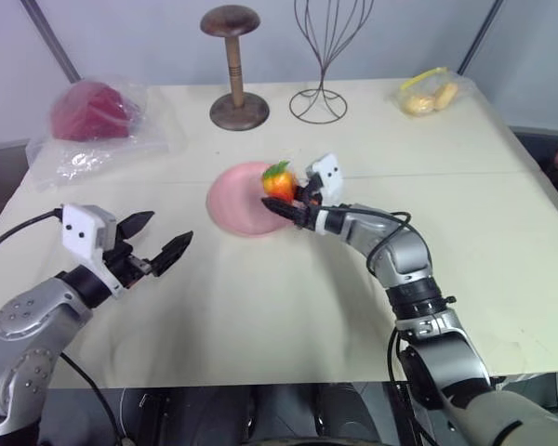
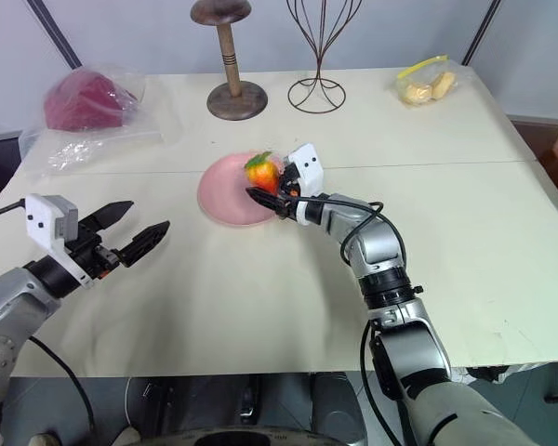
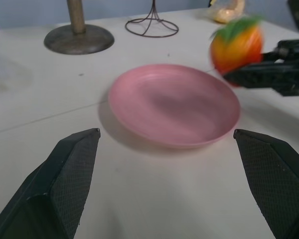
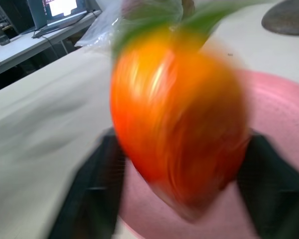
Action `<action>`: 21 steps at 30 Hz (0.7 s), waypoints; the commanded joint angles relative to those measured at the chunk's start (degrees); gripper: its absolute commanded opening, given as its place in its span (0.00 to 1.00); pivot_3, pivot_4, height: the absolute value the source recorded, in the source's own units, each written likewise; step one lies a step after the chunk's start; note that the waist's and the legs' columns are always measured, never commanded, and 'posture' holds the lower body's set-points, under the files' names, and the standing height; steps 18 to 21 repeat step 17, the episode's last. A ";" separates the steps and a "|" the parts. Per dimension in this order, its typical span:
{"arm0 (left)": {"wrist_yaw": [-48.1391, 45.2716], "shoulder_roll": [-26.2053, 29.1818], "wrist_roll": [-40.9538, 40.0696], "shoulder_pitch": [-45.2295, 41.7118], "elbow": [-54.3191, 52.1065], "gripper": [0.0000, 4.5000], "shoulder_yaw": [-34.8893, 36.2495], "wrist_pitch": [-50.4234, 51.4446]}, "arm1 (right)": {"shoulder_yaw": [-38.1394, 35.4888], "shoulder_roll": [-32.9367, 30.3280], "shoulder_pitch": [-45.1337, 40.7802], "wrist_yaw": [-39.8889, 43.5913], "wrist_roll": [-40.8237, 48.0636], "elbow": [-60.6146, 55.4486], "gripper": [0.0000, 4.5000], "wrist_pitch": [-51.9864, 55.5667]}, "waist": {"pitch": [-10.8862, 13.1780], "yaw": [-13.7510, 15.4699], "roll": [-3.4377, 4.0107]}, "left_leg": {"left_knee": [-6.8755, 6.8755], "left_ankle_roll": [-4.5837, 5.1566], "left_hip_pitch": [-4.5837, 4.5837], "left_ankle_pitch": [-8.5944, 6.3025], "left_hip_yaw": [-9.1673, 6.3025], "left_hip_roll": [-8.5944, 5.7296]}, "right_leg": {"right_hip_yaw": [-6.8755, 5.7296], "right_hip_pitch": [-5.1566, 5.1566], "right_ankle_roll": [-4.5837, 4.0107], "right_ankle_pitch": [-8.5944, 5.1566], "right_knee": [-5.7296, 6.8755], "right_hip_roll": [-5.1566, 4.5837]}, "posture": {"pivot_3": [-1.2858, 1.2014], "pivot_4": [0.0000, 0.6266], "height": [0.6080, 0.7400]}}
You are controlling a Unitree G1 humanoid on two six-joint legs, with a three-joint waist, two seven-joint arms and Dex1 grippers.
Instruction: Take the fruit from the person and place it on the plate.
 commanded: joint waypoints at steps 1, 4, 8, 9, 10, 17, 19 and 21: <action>-0.13 0.54 -0.56 -0.57 -1.49 1.00 0.73 -0.18 | -1.24 0.54 -1.59 -0.26 -0.35 -0.70 0.99 -2.14 | 0.00 0.00 0.00 | 0.00 0.00 0.00 0.00 0.00 0.00 | 0.00 0.00 0.00 0.00 0.00 0.00 | 0.52 0.24 1.00; -0.38 0.70 -0.43 -1.13 -0.84 1.00 0.66 -0.24 | -1.78 0.11 -1.73 -0.19 -0.65 -1.12 0.99 -2.66 | 0.00 0.08 0.00 | 0.00 0.00 0.00 0.00 0.00 0.00 | 0.00 0.01 0.00 0.00 0.00 0.00 | 0.52 0.24 1.00; 0.06 0.23 -0.10 -2.18 -0.10 1.00 0.68 -0.70 | -4.38 -1.93 -2.93 -0.66 0.43 -4.39 0.99 -1.87 | 0.00 0.10 0.00 | 0.00 0.00 0.00 0.00 0.00 -0.01 | 0.00 0.02 0.00 0.00 0.00 0.00 | 0.52 0.24 1.00; 0.43 -0.07 -0.03 -2.65 0.09 1.00 0.71 -0.91 | -5.66 -2.72 -3.53 -1.10 1.06 -5.50 0.99 -1.34 | 0.00 0.15 0.00 | 0.00 0.00 0.00 0.00 0.00 -0.01 | 0.00 0.02 0.00 0.00 0.00 -0.01 | 0.52 0.24 1.00; 0.82 -0.33 0.28 -3.11 0.28 1.00 0.75 -1.28 | -6.86 -3.56 -3.94 -1.49 1.47 -6.32 0.99 -0.98 | 0.00 0.22 0.00 | 0.01 0.00 -0.01 0.00 0.00 -0.01 | 0.00 0.01 0.00 0.00 0.00 -0.01 | 0.52 0.24 1.00; 4.64 -3.07 3.21 -7.62 3.74 1.00 1.34 -4.10 | -14.17 -13.81 -2.56 -3.82 -1.64 -2.41 0.99 -5.92 | -0.02 0.37 -0.04 | 0.02 0.01 -0.02 0.00 0.00 -0.05 | -0.03 0.06 0.00 0.00 -0.03 -0.04 | 0.52 0.24 1.00; 4.64 -3.07 3.21 -7.62 3.74 1.00 1.34 -4.10 | -14.17 -13.81 -2.56 -3.82 -1.64 -2.41 0.99 -5.92 | -0.02 0.37 -0.04 | 0.02 0.01 -0.02 0.00 0.00 -0.05 | -0.03 0.06 0.00 0.00 -0.03 -0.04 | 0.52 0.24 1.00; 4.64 -3.07 3.21 -7.62 3.74 1.00 1.34 -4.10 | -14.17 -13.81 -2.56 -3.82 -1.64 -2.41 0.99 -5.92 | -0.02 0.37 -0.04 | 0.02 0.01 -0.02 0.00 0.00 -0.05 | -0.03 0.06 0.00 0.00 -0.03 -0.04 | 0.52 0.24 1.00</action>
